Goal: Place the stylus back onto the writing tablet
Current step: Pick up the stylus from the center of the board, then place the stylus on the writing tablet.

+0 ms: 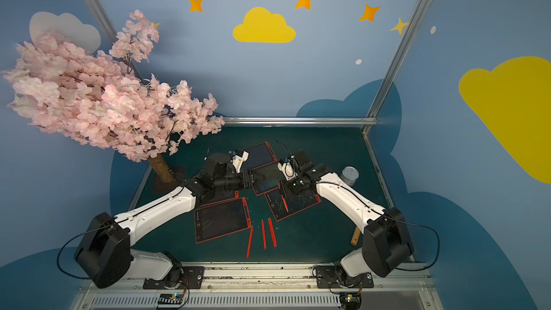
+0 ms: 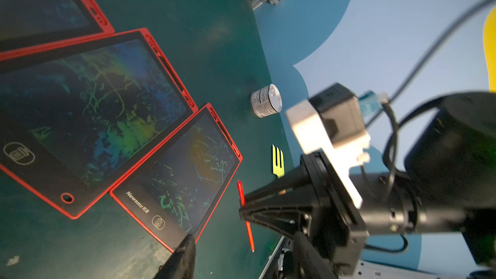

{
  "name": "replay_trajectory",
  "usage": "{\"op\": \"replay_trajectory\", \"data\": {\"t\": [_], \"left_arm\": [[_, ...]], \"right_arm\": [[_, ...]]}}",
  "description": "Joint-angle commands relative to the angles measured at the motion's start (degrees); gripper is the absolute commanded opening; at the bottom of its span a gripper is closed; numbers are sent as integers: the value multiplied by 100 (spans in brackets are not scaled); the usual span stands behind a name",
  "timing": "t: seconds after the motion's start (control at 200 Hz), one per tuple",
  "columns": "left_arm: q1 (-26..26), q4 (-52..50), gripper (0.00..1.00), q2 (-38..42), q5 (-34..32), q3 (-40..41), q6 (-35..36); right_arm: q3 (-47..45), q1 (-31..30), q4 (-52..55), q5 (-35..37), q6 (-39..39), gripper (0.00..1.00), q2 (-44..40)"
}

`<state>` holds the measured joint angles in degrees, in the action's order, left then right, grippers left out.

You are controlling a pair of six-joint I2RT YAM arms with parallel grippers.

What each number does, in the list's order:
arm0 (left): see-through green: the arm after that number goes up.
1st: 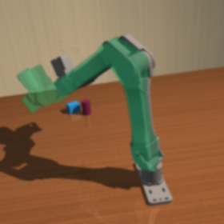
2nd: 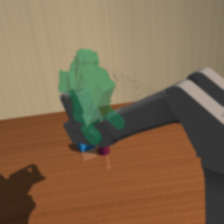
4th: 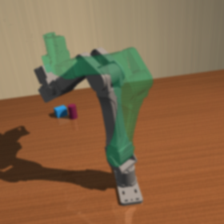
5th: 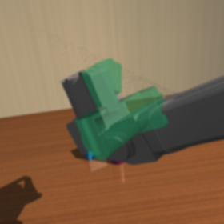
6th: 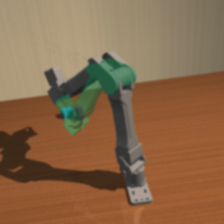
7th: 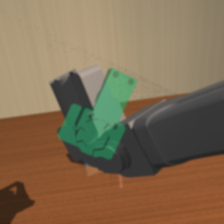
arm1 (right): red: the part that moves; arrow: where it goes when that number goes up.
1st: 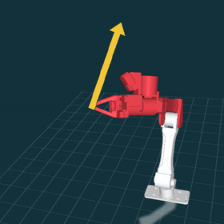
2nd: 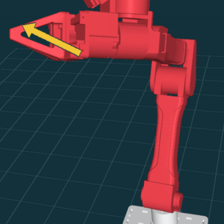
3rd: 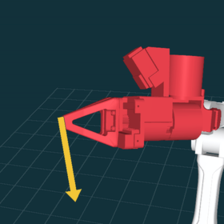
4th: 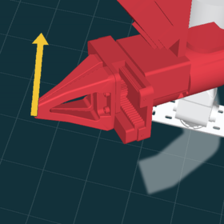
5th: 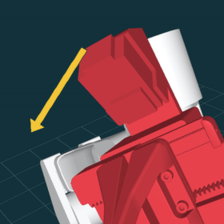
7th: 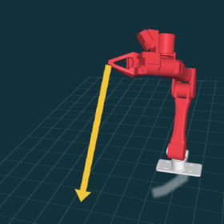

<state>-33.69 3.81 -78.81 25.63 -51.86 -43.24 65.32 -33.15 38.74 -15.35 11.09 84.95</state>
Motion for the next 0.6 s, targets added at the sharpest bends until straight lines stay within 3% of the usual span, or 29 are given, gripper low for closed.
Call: {"op": "replay_trajectory", "data": {"t": [0.0, 0.31, 0.596], "left_arm": [[-38, -119, 61, 230, 249, 15, 696], [-439, 268, 63, 519, 387, 189, 1323], [-550, 182, 69, 592, 469, 81, 1690]], "right_arm": [[328, 172, 266, 228, -437, 8, 224], [1108, 675, 438, 833, -1358, 9, 1089], [2370, 1014, 764, 915, -1955, 9, 2121]]}}
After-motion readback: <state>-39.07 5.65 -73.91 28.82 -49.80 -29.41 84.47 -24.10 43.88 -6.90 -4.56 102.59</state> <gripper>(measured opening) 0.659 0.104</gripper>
